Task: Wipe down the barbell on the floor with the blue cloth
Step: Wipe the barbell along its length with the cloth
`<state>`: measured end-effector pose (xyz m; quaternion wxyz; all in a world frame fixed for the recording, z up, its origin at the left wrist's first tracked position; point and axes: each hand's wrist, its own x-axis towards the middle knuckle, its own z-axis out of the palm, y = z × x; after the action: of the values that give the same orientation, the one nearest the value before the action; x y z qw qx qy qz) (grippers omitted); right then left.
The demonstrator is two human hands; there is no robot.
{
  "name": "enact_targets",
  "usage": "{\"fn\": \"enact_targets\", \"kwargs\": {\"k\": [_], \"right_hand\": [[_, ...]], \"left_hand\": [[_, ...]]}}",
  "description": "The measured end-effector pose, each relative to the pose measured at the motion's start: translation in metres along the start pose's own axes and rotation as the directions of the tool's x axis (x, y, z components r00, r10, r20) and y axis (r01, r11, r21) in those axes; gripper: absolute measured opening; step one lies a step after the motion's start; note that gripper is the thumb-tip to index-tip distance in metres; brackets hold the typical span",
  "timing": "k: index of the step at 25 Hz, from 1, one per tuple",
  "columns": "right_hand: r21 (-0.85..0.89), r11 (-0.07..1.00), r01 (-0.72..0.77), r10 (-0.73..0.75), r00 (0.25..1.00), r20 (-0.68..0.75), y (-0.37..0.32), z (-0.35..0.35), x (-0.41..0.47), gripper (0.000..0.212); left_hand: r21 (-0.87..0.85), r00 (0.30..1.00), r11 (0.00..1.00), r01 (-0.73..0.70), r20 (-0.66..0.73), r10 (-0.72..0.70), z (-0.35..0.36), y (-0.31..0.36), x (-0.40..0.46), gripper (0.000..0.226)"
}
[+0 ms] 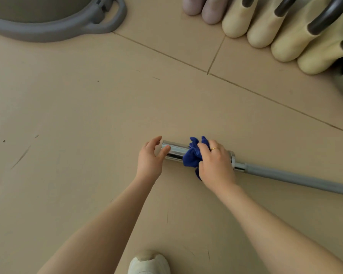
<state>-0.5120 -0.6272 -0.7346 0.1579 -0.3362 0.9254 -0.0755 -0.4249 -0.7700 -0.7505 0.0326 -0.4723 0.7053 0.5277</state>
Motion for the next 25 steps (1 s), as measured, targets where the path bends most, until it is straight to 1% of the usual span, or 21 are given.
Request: {"fn": "enact_targets", "kwargs": {"k": [1, 2, 4, 5, 6, 8, 9, 10, 11, 12, 13, 14, 15, 16, 17, 19, 20, 21, 23, 24, 25], "right_hand": [[-0.077, 0.997, 0.010, -0.018, 0.994, -0.103, 0.008, 0.002, 0.003, 0.031], [-0.165, 0.986, -0.034, 0.005, 0.985, -0.173, 0.016, 0.000, 0.007, 0.028], [-0.243, 0.949, -0.201, 0.141, 0.960, -0.241, 0.015, -0.008, 0.014, 0.022], [-0.229, 0.946, -0.231, 0.174, 0.954, -0.245, 0.008, -0.008, 0.018, 0.021], [-0.211, 0.958, -0.193, 0.147, 0.965, -0.216, 0.000, -0.006, 0.020, 0.027], [-0.271, 0.962, 0.023, -0.068, 0.985, -0.159, -0.011, 0.000, 0.016, 0.046], [-0.313, 0.944, 0.108, -0.164, 0.973, -0.159, -0.006, 0.000, 0.016, 0.053], [-0.318, 0.940, 0.123, -0.183, 0.969, -0.167, 0.003, -0.003, 0.021, 0.055], [-0.273, 0.961, 0.050, -0.098, 0.981, -0.166, 0.012, -0.010, 0.026, 0.050], [-0.201, 0.977, -0.078, 0.037, 0.980, -0.197, 0.019, -0.016, 0.032, 0.042], [-0.131, 0.970, -0.203, 0.172, 0.961, -0.218, 0.020, -0.018, 0.038, 0.034], [-0.096, 0.960, -0.261, 0.235, 0.946, -0.224, 0.015, -0.016, 0.041, 0.028], [-0.102, 0.968, -0.229, 0.203, 0.955, -0.217, 0.004, -0.010, 0.043, 0.027], [-0.138, 0.981, -0.136, 0.104, 0.971, -0.213, -0.008, -0.002, 0.043, 0.032], [-0.171, 0.985, 0.003, -0.039, 0.978, -0.207, -0.018, 0.006, 0.038, 0.040], [-0.210, 0.949, 0.235, -0.270, 0.949, -0.162, -0.017, 0.009, 0.032, 0.052], [-0.243, 0.931, 0.272, -0.313, 0.937, -0.153, -0.008, 0.004, 0.036, 0.053], [-0.259, 0.941, 0.220, -0.264, 0.952, -0.153, 0.002, -0.001, 0.042, 0.049], [-0.200, 0.980, -0.009, -0.030, 0.981, -0.192, 0.007, -0.007, 0.055, 0.039], [-0.166, 0.985, -0.056, 0.025, 0.983, -0.180, 0.000, -0.005, 0.060, 0.034], [-0.171, 0.985, -0.027, -0.001, 0.988, -0.158, -0.013, -0.002, 0.064, 0.034]], "left_hand": [[-0.023, 1.000, 1.000, 0.016, 0.003, -0.016, 0.000, 0.006, 0.005, 0.040], [-0.038, 1.000, 0.999, 0.025, 0.003, -0.025, 0.001, 0.013, 0.009, 0.038], [-0.055, 0.999, 0.998, 0.022, -0.024, -0.023, 0.007, 0.026, 0.018, 0.034], [-0.065, 0.999, 0.998, 0.018, -0.047, -0.021, 0.011, 0.033, 0.022, 0.034], [-0.070, 0.997, 0.997, 0.024, -0.065, -0.029, 0.014, 0.041, 0.025, 0.035], [-0.099, 0.991, 0.992, 0.078, -0.103, -0.088, 0.012, 0.052, 0.029, 0.037], [-0.130, 0.988, 0.987, 0.092, -0.111, -0.107, 0.008, 0.051, 0.030, 0.036], [-0.148, 0.990, 0.986, 0.076, -0.106, -0.092, 0.004, 0.048, 0.028, 0.034], [-0.140, 0.995, 0.989, 0.036, -0.083, -0.048, 0.001, 0.042, 0.023, 0.030], [-0.128, 0.999, 0.992, -0.005, -0.051, -0.001, -0.001, 0.034, 0.018, 0.027], [-0.140, 0.999, 0.990, -0.028, -0.030, 0.024, -0.001, 0.026, 0.016, 0.024], [-0.179, 0.999, 0.983, -0.025, -0.028, 0.021, -0.001, 0.020, 0.016, 0.022], [-0.234, 1.000, 0.972, -0.006, -0.028, -0.001, 0.001, 0.016, 0.016, 0.021], [-0.259, 0.999, 0.966, 0.007, -0.031, -0.016, 0.002, 0.015, 0.018, 0.022], [-0.256, 0.999, 0.967, 0.007, -0.035, -0.016, 0.003, 0.015, 0.020, 0.023], [-0.232, 0.999, 0.973, 0.006, -0.031, -0.014, 0.003, 0.017, 0.023, 0.023], [-0.237, 0.999, 0.971, 0.011, -0.028, -0.018, 0.002, 0.019, 0.025, 0.023], [-0.246, 1.000, 0.969, 0.011, -0.024, -0.018, 0.001, 0.020, 0.027, 0.022], [-0.242, 0.999, 0.970, 0.019, -0.041, -0.030, 0.001, 0.023, 0.033, 0.021], [-0.235, 0.998, 0.972, 0.028, -0.055, -0.042, 0.001, 0.025, 0.035, 0.020], [-0.238, 0.997, 0.971, 0.037, -0.056, -0.052, 0.002, 0.029, 0.036, 0.019]]}}
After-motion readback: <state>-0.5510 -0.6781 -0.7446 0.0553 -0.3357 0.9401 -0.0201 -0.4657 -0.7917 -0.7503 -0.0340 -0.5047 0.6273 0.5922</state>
